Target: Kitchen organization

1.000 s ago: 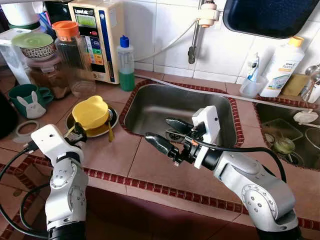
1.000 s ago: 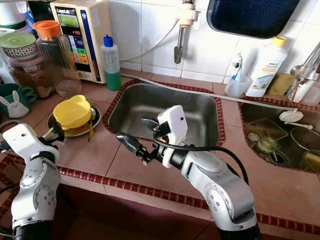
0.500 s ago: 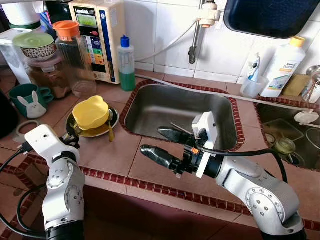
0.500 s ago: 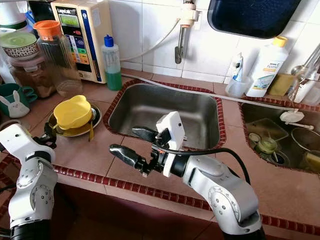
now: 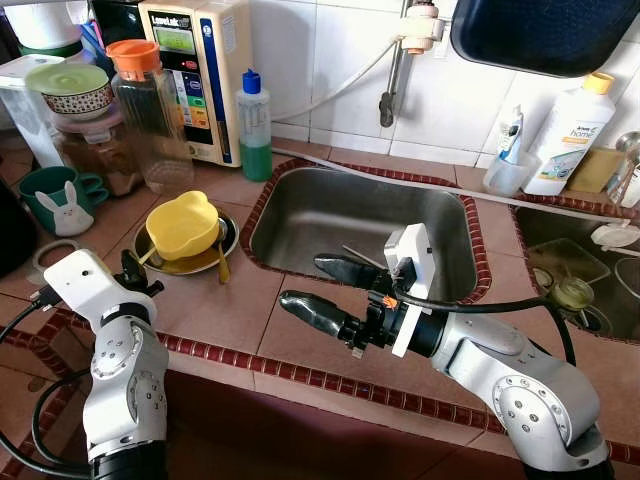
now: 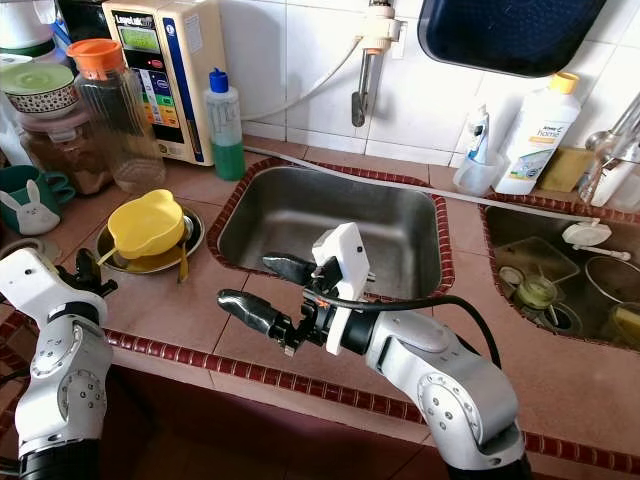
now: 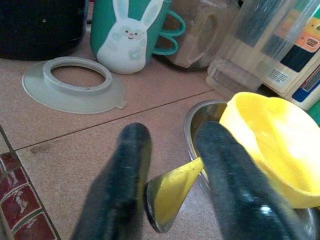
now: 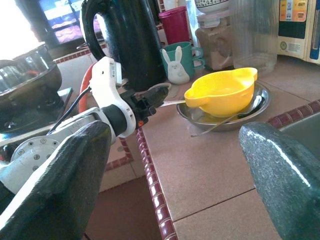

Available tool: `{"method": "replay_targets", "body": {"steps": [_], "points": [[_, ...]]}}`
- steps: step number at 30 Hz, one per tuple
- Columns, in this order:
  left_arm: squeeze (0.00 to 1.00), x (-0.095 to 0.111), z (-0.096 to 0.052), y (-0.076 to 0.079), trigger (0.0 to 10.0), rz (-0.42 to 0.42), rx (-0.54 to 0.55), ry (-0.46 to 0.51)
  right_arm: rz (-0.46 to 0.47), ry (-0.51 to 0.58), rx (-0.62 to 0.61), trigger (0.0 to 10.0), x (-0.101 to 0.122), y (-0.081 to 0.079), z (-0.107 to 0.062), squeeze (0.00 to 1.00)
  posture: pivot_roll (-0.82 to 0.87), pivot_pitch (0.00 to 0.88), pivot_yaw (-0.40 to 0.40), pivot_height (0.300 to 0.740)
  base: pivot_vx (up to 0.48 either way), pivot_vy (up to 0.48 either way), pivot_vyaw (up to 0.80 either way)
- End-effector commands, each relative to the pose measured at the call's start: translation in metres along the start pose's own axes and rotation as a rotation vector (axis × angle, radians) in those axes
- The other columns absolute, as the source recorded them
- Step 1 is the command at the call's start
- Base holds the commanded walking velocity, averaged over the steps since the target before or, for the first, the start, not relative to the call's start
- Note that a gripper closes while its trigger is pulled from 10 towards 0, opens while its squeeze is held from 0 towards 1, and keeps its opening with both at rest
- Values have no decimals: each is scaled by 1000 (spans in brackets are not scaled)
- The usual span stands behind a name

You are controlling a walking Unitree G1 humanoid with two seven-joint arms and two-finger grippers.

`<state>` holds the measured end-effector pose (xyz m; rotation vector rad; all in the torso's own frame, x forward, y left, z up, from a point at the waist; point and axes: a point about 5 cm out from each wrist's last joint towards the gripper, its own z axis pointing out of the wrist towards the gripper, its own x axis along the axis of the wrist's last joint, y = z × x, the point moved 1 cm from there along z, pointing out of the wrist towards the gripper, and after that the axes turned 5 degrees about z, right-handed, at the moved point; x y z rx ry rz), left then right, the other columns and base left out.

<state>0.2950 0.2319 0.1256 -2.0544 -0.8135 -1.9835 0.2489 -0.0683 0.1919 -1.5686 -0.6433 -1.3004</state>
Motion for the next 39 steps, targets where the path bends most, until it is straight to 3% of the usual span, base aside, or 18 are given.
{"method": "replay_targets", "body": {"steps": [1, 22, 30, 39], "points": [[0, 9, 1, 1, 0, -12, 5, 31, -13, -2, 21, 10000, 2, -4, 0, 0, 35, 0, -23, 740, 0, 0, 0], [0, 24, 3, -2, 0, 3, 42, 93, -19, -3, 14, 10000, 2, -2, 1, 0, 42, 0, -25, 740, 0, 0, 0], [0, 43, 2, -7, 0, 56, 72, 175, -19, -1, 14, 10000, 2, -1, 2, 0, 48, 0, -26, 740, 0, 0, 0], [0, 58, -1, -3, 0, 80, 45, 217, -21, -1, 13, 10000, 2, 0, 2, 0, 50, 0, -27, 740, 0, 0, 0]]}}
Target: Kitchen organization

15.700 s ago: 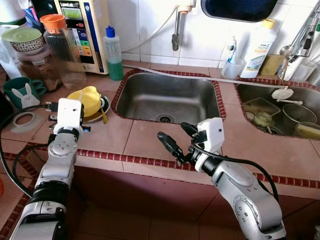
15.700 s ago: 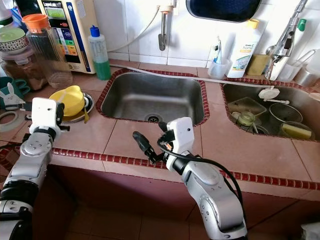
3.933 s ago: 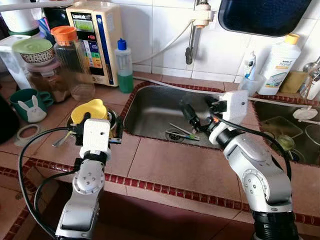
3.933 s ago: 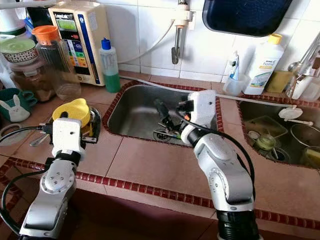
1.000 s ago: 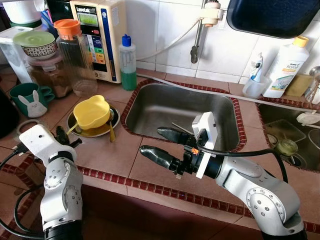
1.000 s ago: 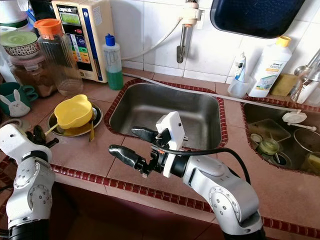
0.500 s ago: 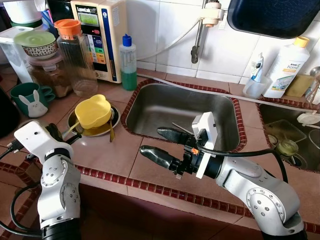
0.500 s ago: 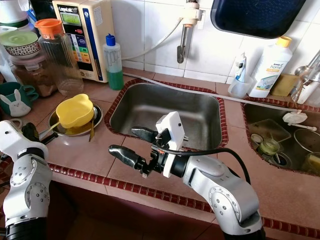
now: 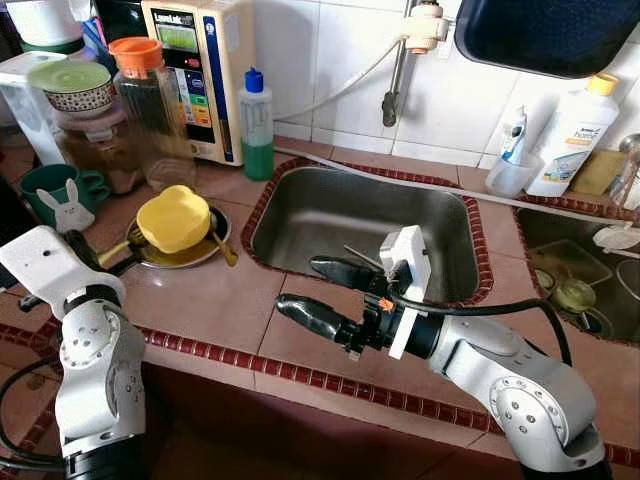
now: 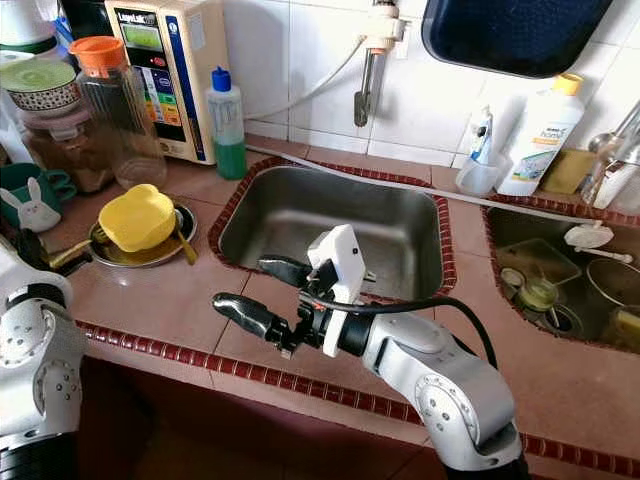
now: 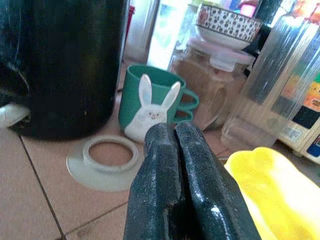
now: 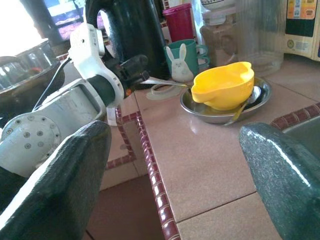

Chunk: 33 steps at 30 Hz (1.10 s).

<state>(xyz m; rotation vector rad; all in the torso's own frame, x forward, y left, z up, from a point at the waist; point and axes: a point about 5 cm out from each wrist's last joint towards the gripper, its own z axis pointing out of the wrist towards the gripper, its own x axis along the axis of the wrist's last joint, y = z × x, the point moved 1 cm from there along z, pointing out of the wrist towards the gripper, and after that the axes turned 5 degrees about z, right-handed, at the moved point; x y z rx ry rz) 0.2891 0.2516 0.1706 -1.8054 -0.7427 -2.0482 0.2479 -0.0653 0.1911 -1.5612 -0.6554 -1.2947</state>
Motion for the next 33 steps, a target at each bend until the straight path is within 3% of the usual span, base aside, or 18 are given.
{"method": "replay_targets", "body": {"steps": [1, 11, 24, 31, 33], "points": [[0, 10, 1, 5, 0, 7, -15, 31, -17, 2, 1, 10000, 3, 1, 0, 0, 50, 0, -27, 740, 0, 0, 0], [0, 33, 1, 12, 0, 35, -48, 114, -25, 1, 1, 10000, 4, 3, 1, 0, 52, 0, -31, 740, 0, 0, 0], [0, 78, -3, 35, 0, 111, -148, 329, -34, 4, 3, 10000, 5, 5, 2, 0, 48, 0, -34, 740, 0, 0, 0], [0, 86, -6, 62, 0, -20, -310, 323, -38, 12, -8, 10000, 7, 7, 3, 0, 49, 0, -34, 740, 0, 0, 0], [0, 83, -10, 78, 0, -123, -410, 280, -40, 34, -46, 10000, 10, 13, 4, 0, 44, 0, -34, 740, 0, 0, 0]]}}
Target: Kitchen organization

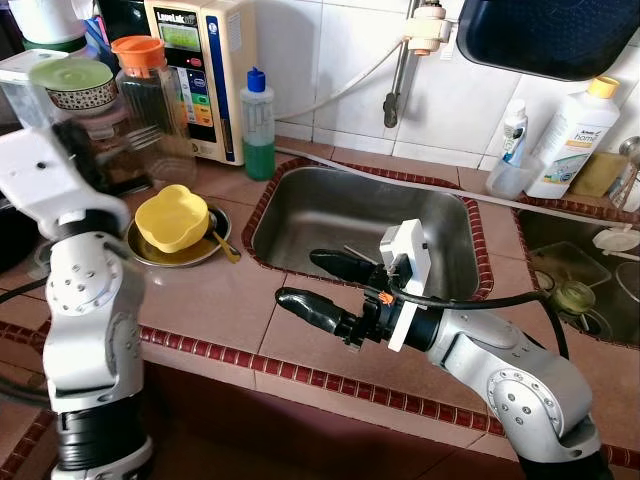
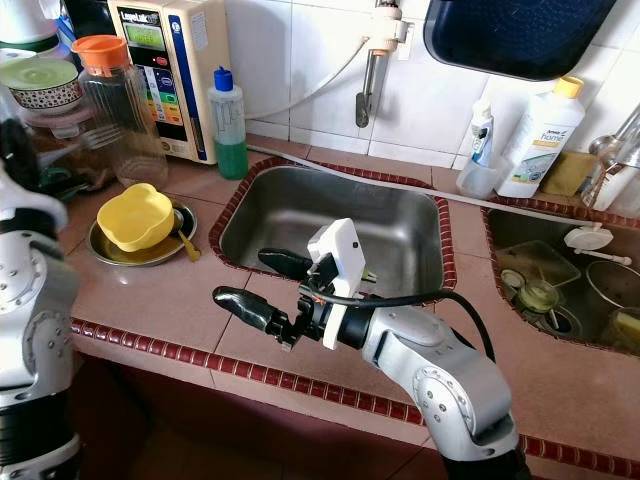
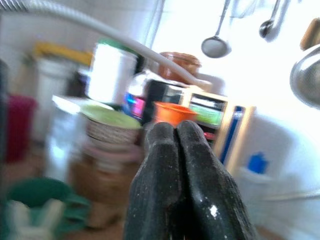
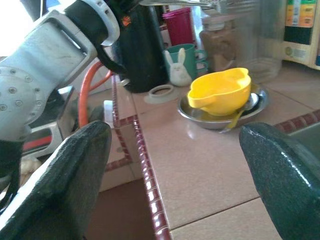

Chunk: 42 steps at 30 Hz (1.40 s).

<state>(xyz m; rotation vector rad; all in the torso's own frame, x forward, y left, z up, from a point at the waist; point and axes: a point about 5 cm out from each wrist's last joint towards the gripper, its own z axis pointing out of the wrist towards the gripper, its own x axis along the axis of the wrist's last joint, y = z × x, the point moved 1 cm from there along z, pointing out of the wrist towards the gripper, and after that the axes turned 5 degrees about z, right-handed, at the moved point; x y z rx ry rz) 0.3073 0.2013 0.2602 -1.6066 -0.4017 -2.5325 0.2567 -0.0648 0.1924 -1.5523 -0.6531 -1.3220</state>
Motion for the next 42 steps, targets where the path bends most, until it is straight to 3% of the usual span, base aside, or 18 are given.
{"method": "replay_targets", "body": {"steps": [1, 3, 4, 6, 14, 20, 34, 40, 42], "points": [[0, 1, 1, 24, 0, -183, -111, -16, -23, 41, -97, 10000, 9, 15, 0, 0, 44, 0, -34, 740, 0, 0, 0], [0, -1, 1, 31, 0, -265, -135, -39, -22, 57, -134, 10000, 11, 20, 0, 0, 44, 0, -34, 740, 0, 0, 0], [0, -4, 1, 41, 0, -364, -169, -69, -13, 94, -205, 10000, 15, 30, 0, 0, 41, 0, -33, 740, 0, 0, 0], [0, -9, -1, 53, 0, -459, -216, -110, 17, 136, -275, 10000, 20, 42, -1, 0, 41, 0, -32, 740, 0, 0, 0], [0, -31, -15, 81, 0, -608, -352, -234, 164, 282, -437, 10000, 31, 69, -4, 0, 40, 0, -10, 740, 0, 0, 0], [0, -41, -27, 92, 0, -666, -421, -310, 254, 346, -433, 10000, 31, 69, 10, 0, 55, 0, 2, 740, 0, 0, 0], [0, -38, -39, 110, 0, -734, -492, -346, 376, 425, -415, 10000, 38, 73, 43, 0, 77, 12, -1, 740, 0, 0, 0], [0, -37, -43, 114, 0, -749, -512, -360, 411, 446, -434, 10000, 38, 77, 48, 0, 82, 16, 1, 740, 0, 0, 0], [0, -36, -45, 116, 0, -757, -521, -367, 465, 482, -454, 10000, 38, 82, 50, 0, 85, 17, 3, 740, 0, 0, 0]]}}
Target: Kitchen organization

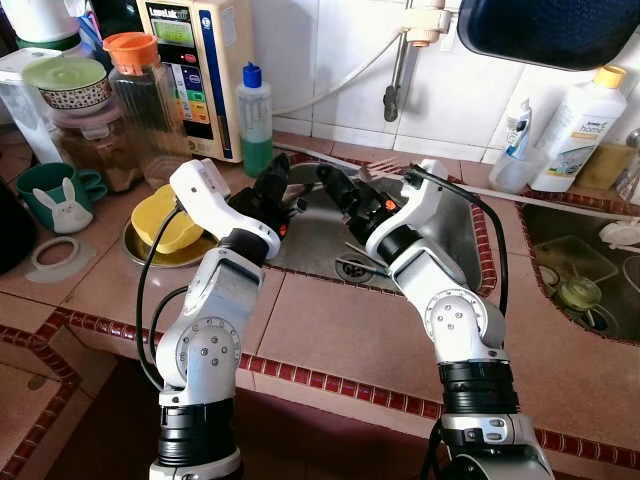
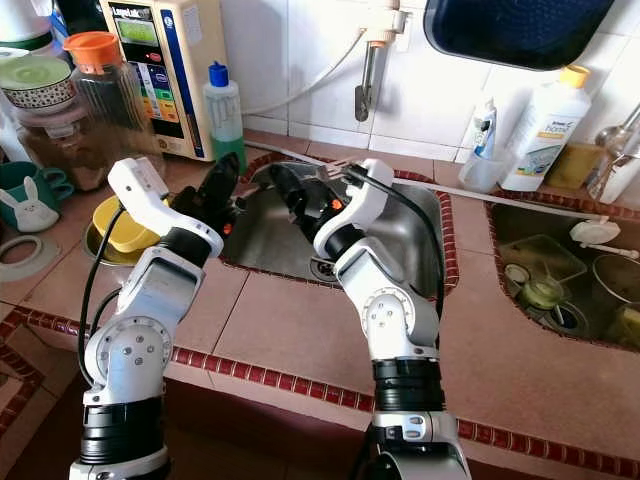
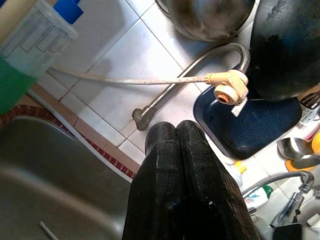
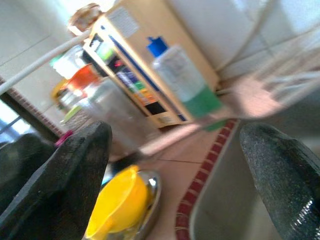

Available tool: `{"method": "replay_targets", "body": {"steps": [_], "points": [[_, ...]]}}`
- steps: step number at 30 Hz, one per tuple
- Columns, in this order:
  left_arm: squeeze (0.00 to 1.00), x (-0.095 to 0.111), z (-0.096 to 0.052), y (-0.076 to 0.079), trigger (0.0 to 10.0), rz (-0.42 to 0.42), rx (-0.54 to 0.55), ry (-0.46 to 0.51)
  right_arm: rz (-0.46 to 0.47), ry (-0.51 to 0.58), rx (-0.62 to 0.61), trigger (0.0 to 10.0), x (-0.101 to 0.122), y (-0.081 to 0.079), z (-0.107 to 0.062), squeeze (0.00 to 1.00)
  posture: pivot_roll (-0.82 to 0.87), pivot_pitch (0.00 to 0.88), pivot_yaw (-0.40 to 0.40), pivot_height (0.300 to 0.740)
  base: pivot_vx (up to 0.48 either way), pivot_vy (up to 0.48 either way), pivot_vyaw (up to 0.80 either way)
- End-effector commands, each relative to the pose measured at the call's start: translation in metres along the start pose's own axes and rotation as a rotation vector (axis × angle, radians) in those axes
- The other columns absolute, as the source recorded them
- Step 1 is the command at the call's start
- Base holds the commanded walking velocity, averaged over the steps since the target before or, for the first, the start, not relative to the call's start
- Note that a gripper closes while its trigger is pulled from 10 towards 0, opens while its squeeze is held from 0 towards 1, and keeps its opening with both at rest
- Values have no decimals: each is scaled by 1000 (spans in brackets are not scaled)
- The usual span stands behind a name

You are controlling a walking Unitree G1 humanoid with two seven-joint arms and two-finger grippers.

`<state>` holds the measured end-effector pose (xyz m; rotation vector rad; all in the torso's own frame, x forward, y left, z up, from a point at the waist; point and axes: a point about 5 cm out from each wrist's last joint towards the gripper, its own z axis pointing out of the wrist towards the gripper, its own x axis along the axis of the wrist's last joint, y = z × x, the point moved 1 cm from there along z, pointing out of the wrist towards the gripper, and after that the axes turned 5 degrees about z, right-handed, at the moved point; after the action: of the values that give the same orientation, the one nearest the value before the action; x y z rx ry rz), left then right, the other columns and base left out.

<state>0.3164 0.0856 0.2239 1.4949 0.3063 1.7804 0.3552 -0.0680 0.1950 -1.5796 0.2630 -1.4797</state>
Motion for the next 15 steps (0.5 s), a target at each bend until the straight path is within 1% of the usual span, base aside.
{"method": "replay_targets", "body": {"steps": [1, 2, 3, 4, 5, 7, 8, 15], "points": [[0, -4, -1, 12, 0, -22, -44, -7, 83, 41, 11, 9569, 2, -9, 10, 0, 86, 17, 4, 740, 0, 0, 0], [0, -4, -1, 12, 0, -21, -44, -8, 109, 50, -1, 1490, 2, -8, 11, 0, 86, 18, 6, 740, 0, 0, 0], [0, -4, -1, 12, 0, -22, -44, -9, 124, 53, -7, 0, 2, -7, 12, 0, 86, 18, 6, 740, 0, 0, 0], [0, -4, -1, 12, 0, -22, -44, -9, 124, 53, -7, 0, 2, -7, 12, 0, 86, 18, 6, 740, 0, 0, 0], [0, -4, -1, 12, 0, -22, -46, -11, 151, 57, -16, 0, 1, -7, 13, 0, 87, 17, 8, 740, 0, 0, 0], [0, -4, -1, 12, 0, -22, -46, -12, 163, 58, -19, 0, 1, -6, 14, 0, 87, 17, 8, 740, 0, 0, 0], [0, -5, -2, 12, 0, -22, -49, -22, 223, 67, -36, 0, -1, -4, 17, 0, 87, 18, 10, 740, 0, 0, 0], [0, -7, -1, 14, 0, -30, -56, -29, 280, 59, -39, 0, -4, -4, 20, 0, 89, 20, 10, 740, 0, 0, 0]]}}
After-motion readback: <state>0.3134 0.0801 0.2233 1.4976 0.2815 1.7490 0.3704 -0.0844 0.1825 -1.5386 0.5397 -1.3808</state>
